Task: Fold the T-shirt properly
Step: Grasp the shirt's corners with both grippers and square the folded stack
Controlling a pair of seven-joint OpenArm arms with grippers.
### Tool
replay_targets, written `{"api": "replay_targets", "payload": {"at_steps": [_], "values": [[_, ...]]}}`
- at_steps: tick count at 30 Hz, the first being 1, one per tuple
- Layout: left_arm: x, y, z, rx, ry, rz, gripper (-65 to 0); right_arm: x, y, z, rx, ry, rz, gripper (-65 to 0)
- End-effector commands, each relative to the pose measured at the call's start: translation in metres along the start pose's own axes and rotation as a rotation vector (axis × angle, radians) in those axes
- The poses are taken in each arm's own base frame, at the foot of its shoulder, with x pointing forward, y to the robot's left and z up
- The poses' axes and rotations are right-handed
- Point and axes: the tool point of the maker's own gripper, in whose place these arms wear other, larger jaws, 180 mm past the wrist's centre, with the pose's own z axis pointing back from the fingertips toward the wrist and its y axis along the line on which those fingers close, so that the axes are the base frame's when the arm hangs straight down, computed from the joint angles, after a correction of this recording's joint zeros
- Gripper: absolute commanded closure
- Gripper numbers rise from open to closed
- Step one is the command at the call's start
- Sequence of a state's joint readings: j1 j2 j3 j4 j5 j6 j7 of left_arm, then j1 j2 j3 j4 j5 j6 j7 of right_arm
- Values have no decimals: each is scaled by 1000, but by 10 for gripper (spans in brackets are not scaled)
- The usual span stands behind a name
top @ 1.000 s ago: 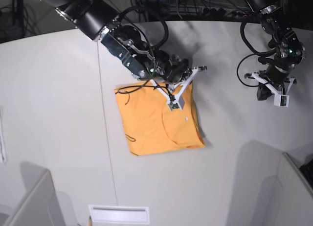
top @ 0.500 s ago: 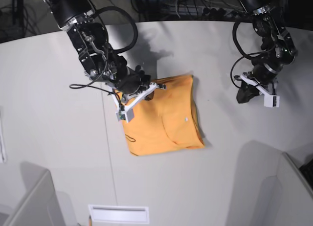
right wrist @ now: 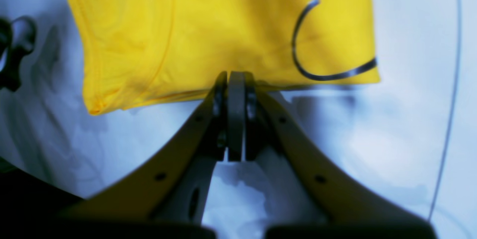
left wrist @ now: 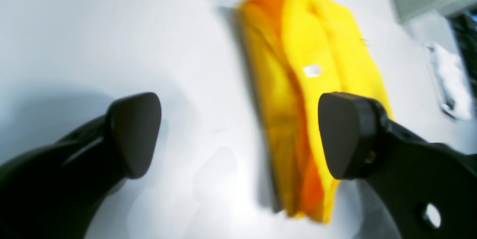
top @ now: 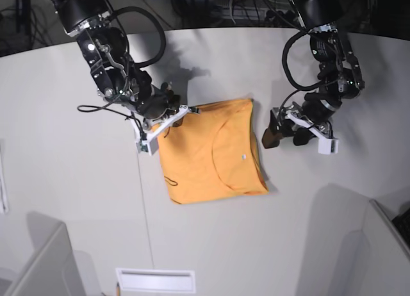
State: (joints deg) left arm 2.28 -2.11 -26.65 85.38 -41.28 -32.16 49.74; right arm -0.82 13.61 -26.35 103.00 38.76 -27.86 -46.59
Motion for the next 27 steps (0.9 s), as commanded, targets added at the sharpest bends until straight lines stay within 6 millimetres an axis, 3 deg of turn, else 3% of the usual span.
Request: {"api": "replay_targets", "payload": {"at_steps": [1, 7, 11, 19, 26, 27], "values": [[16, -9, -3, -34, -38, -23, -650, 14, 2, 4, 9, -43, 16, 0], [8, -12, -28, -60, 2, 31, -650, 15, -3, 5, 0, -43, 24, 0], [2, -2, -42, -18, 24, 136, -650, 16, -5, 6, -5, -47, 26, 0], [-18, -27, -69, -57, 90, 126, -650, 17, -8, 6, -9, -78, 21, 0], [-40, -32, -82, -33, 137, 155, -650, 31, -46, 30, -80, -260, -82, 0], [-42, -34, -84, -30, 145, 153, -619, 33, -53, 36, -93, -283, -98, 0]]}}
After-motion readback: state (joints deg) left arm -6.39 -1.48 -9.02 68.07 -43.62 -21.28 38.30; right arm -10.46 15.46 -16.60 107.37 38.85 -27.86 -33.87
